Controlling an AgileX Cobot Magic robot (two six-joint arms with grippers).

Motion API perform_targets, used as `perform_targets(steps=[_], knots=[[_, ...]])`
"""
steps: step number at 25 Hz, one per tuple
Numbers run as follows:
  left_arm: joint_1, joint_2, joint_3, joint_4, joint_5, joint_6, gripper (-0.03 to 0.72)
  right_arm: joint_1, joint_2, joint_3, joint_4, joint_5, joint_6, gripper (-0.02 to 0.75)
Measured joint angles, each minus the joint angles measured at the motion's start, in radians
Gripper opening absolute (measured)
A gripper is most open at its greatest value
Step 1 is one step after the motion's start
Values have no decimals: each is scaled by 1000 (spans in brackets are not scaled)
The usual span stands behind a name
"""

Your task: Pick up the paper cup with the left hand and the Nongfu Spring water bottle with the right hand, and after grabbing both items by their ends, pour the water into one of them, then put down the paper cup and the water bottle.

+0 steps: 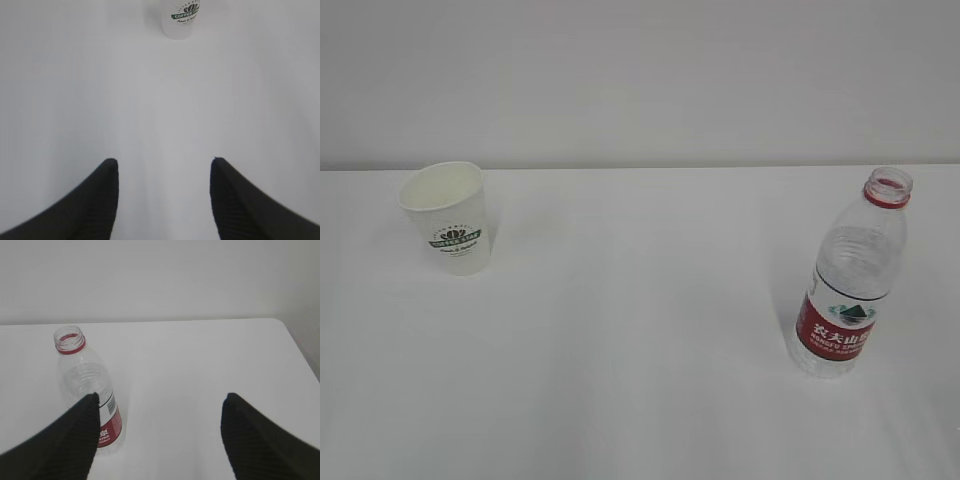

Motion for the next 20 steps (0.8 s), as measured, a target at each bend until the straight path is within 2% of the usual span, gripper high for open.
perform_targets(steps=[5, 9, 15, 20], knots=[[0, 0, -10, 0, -23, 0, 423, 0, 51, 0, -6, -59, -4, 568], [0, 25, -35, 18, -224, 0, 423, 0, 100, 0, -6, -125, -4, 568], [0, 219, -35, 25, -329, 0, 423, 0, 154, 0, -6, -170, -6, 568], [0, 322, -35, 51, -504, 0, 423, 0, 161, 0, -6, -173, -6, 568]])
